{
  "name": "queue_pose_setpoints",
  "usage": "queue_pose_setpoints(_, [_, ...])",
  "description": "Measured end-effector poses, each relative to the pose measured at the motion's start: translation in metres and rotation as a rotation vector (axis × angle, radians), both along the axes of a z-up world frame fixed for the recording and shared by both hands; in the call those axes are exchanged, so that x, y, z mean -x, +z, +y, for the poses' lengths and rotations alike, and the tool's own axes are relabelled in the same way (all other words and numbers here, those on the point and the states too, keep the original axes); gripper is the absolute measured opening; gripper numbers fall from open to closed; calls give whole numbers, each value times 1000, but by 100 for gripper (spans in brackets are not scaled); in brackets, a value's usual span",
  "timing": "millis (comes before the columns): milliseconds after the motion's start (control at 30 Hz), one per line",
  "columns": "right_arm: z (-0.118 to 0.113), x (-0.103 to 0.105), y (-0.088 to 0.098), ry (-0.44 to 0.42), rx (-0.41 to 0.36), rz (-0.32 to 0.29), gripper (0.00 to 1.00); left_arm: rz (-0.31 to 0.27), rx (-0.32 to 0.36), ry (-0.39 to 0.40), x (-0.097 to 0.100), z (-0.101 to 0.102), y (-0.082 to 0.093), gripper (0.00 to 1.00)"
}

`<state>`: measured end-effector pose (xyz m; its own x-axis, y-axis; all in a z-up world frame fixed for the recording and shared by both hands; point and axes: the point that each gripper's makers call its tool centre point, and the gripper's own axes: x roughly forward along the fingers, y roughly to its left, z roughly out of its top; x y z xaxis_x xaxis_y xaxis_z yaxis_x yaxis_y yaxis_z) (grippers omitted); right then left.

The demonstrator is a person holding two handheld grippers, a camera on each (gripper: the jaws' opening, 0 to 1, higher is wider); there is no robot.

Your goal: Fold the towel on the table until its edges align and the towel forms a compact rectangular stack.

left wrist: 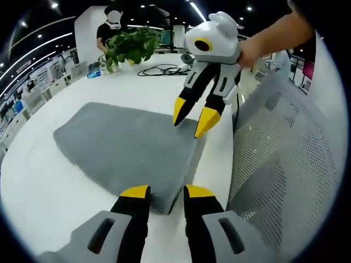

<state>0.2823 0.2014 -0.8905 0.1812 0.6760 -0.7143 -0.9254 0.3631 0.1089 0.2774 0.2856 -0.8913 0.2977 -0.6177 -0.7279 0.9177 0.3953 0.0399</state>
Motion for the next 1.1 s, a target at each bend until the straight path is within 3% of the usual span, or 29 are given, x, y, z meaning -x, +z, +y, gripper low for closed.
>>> queue_pose_setpoints(100, [-3, 7, -8, 36, 38, -10, 29, -32, -34, -4, 0, 1, -5, 31])
queue_pose_setpoints(233, [-5, 8, -12, 69, 73, -56, 30, -72, -97, -52, 2, 1, -11, 30])
queue_pose_setpoints(533, [-7, 7, -18, 109, 114, -132, 29, -87, -134, -56, -1, 3, -17, 26])
queue_pose_setpoints(633, [-7, 3, -16, 157, 144, -202, 27, -103, -144, -55, -4, 2, -16, 25])
queue_pose_setpoints(767, [-7, 1, -13, 162, 137, -223, 30, -121, -129, -44, -8, -1, -11, 26])
queue_pose_setpoints(1100, [-8, -1, -21, 202, 172, -241, 29, -111, -162, -70, -9, 0, -19, 26])
